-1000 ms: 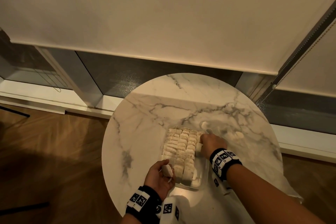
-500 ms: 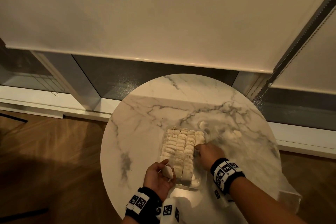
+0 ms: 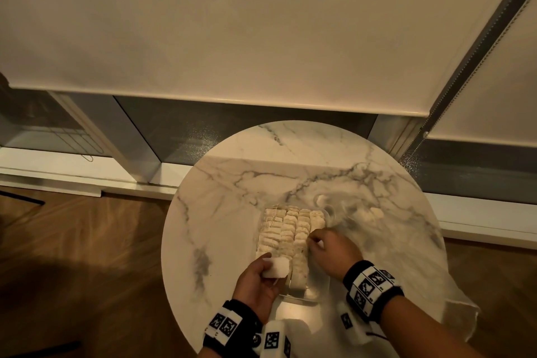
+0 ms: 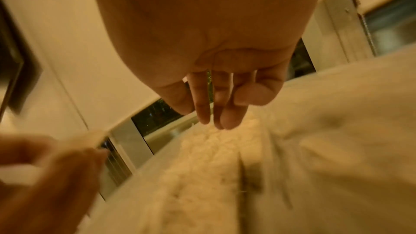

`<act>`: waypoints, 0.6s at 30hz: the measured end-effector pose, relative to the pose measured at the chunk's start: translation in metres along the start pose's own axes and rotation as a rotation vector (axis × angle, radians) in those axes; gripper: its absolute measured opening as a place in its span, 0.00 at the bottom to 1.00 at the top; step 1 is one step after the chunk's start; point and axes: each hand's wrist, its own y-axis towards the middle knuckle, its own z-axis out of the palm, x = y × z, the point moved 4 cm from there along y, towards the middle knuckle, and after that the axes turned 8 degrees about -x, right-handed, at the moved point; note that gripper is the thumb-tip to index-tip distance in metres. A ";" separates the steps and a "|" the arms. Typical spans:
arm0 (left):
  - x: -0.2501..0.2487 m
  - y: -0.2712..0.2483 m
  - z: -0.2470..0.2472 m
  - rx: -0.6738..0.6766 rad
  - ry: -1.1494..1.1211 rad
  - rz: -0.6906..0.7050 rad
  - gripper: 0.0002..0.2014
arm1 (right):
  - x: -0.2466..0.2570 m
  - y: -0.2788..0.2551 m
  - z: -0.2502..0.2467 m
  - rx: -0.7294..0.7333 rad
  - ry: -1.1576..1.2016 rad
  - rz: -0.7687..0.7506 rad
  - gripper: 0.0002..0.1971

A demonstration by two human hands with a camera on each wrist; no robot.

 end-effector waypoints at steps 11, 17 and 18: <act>0.007 -0.002 0.018 0.109 0.127 0.122 0.12 | 0.022 -0.018 0.000 0.115 0.758 0.113 0.05; -0.003 -0.002 0.005 -0.082 0.354 0.417 0.06 | 0.002 -0.013 -0.023 -0.216 0.681 0.098 0.03; -0.009 -0.001 0.002 -0.124 0.495 0.579 0.06 | -0.002 -0.013 -0.028 -0.321 0.656 0.097 0.03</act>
